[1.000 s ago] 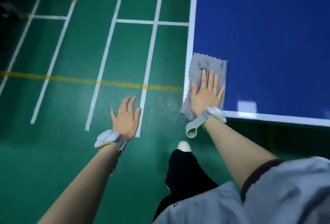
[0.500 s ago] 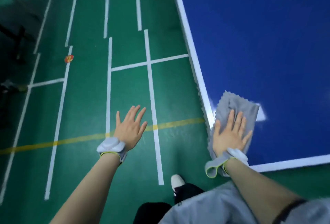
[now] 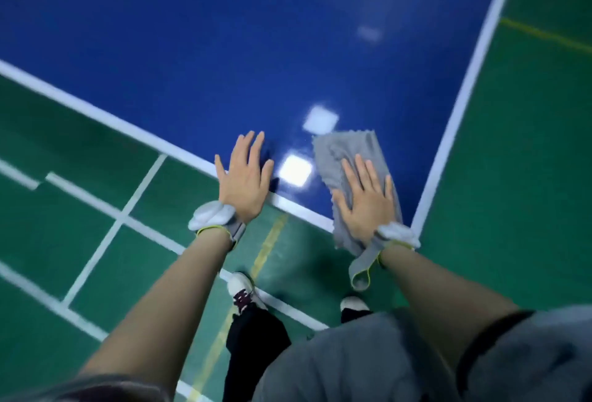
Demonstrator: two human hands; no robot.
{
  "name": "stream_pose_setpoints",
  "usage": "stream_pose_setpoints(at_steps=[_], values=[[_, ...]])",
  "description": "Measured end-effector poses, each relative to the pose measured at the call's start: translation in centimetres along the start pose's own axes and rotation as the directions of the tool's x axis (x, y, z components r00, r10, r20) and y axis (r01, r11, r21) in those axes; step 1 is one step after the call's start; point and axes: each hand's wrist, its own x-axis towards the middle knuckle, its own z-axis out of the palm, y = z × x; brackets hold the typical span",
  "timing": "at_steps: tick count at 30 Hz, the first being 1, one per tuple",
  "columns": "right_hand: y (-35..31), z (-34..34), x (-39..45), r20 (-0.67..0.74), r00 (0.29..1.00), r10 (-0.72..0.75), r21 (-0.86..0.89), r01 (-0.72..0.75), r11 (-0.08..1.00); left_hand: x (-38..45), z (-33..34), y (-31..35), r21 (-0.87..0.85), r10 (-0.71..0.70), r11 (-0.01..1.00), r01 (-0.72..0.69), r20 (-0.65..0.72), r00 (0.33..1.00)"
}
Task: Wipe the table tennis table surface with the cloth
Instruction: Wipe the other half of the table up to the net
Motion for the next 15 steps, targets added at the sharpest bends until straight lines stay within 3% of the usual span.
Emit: stream_pose_setpoints(at_steps=[2, 4, 7, 10, 15], values=[[-0.5, 0.0, -0.3, -0.05, 0.985, 0.166, 0.035, -0.164, 0.986, 0.5, 0.2, -0.7, -0.013, 0.115, 0.993, -0.114, 0.089, 0.989], [-0.8, 0.2, -0.1, -0.096, 0.958, 0.272, 0.055, -0.268, 0.962, 0.2, 0.4, -1.7, -0.02, 0.144, 0.99, -0.143, 0.118, 0.982], [-1.8, 1.3, -1.6, -0.139, 0.835, 0.533, 0.15, -0.514, 0.845, 0.2, 0.0, -4.2, -0.025, 0.294, 0.955, -0.295, 0.197, 0.935], [-2.7, 2.1, -3.1, -0.163, 0.772, 0.614, 0.148, -0.597, 0.789, 0.8, -0.5, -5.3, -0.015, 0.351, 0.933, -0.359, 0.25, 0.902], [-2.6, 2.1, -3.6, -0.161, 0.771, 0.617, 0.137, -0.601, 0.787, 2.2, -1.0, -4.7, -0.022, 0.427, 0.898, -0.439, 0.278, 0.86]])
